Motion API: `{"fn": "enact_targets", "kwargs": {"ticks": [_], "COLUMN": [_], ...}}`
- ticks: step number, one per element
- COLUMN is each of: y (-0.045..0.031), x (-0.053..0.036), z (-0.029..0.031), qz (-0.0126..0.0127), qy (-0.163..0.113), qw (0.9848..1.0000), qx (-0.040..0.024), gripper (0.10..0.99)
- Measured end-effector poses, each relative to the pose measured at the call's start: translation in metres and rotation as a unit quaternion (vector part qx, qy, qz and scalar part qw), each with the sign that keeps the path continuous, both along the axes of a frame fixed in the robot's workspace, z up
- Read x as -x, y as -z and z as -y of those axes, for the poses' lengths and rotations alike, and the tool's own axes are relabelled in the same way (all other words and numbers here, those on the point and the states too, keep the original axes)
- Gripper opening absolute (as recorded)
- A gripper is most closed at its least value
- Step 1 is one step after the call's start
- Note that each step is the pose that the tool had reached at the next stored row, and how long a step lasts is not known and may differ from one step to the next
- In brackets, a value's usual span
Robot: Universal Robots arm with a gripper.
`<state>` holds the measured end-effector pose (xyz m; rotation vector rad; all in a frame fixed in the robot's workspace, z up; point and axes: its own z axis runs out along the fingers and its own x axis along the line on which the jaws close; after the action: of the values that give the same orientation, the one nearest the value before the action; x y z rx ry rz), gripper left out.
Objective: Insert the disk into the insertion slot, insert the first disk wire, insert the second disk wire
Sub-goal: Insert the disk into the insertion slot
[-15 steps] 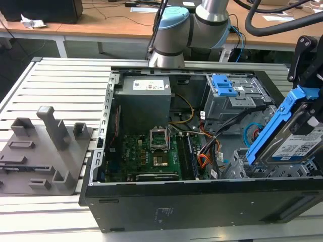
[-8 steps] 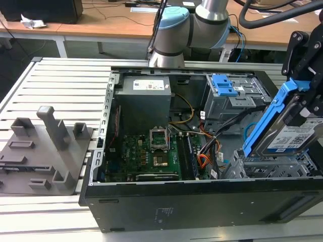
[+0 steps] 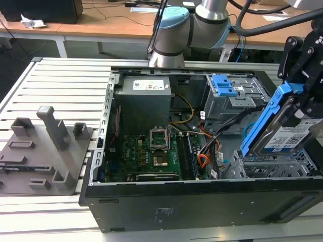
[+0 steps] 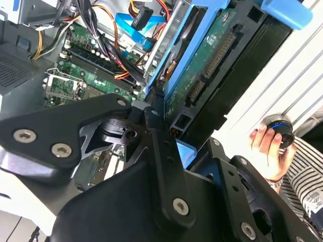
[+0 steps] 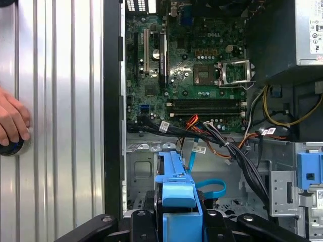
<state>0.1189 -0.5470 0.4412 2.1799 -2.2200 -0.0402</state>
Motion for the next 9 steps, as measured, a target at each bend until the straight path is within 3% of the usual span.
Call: {"fn": "enact_targets", "kwargs": {"ticks": [9], "y": [0.0124], "x": [0.0000], "z": [0.0000], "qz": [0.0000], "qy": [0.000], "qw": [1.0000], "qx": [0.0001], "gripper": [0.365]}}
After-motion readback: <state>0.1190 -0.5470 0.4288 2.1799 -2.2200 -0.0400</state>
